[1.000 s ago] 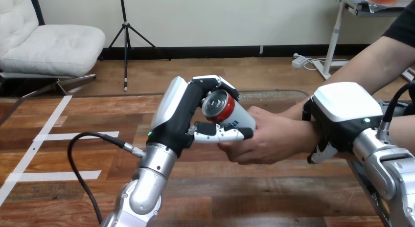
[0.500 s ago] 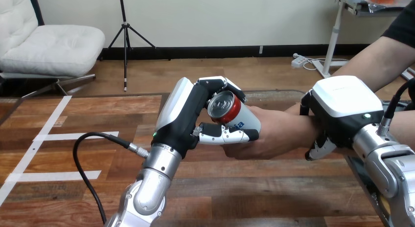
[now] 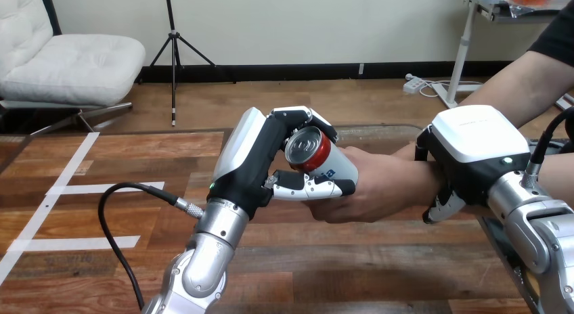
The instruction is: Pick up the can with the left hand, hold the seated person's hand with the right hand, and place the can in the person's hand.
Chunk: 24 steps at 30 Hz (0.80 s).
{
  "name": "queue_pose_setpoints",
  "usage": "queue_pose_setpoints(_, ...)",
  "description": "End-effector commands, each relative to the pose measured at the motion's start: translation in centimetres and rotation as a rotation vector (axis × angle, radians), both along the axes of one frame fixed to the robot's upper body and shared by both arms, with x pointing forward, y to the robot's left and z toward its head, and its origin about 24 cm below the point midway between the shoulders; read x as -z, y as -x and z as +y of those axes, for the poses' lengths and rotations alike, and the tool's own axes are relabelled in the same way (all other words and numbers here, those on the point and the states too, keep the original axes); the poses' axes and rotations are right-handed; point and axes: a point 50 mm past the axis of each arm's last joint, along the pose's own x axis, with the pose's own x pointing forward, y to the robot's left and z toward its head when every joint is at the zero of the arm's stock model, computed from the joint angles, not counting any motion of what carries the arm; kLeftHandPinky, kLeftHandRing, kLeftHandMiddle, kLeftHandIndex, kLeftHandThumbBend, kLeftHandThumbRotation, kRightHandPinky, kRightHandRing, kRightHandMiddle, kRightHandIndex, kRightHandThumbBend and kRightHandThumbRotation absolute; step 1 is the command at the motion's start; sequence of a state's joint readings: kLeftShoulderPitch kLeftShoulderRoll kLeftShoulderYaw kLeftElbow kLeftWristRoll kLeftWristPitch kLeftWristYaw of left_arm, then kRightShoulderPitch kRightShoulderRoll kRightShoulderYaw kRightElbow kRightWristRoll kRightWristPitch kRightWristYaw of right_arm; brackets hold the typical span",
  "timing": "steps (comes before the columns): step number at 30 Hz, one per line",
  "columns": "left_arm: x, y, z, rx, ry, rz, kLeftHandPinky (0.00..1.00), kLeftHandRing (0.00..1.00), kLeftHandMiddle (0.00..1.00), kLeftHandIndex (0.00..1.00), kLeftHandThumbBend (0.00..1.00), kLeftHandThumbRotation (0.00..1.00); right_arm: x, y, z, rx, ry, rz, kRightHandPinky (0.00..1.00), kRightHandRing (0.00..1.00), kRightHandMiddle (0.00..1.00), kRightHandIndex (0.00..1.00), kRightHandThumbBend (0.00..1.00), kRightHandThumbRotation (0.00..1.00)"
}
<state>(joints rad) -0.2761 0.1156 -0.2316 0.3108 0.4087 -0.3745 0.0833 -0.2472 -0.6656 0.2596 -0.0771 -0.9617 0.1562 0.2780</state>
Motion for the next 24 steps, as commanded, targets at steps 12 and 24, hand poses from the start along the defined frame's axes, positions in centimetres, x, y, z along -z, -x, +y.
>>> queue_pose_setpoints(12, -2.27, -0.74, -0.76, 0.039, 0.002, -0.111, 0.32, 0.38, 0.46, 0.48, 0.67, 0.00, -3.43, -0.40, 1.66, -0.071, -0.009, -0.139, 0.14, 0.21, 0.31, 0.50, 0.84, 0.00)
queue_pose_setpoints(24, -2.26, -0.77, -0.61, 0.031, 0.002, -0.115, 0.33, 0.39, 0.46, 0.48, 0.67, 0.00, -3.84, -0.17, 1.59, -0.081, -0.006, -0.147, 0.12, 0.18, 0.27, 0.50, 0.84, 0.00)
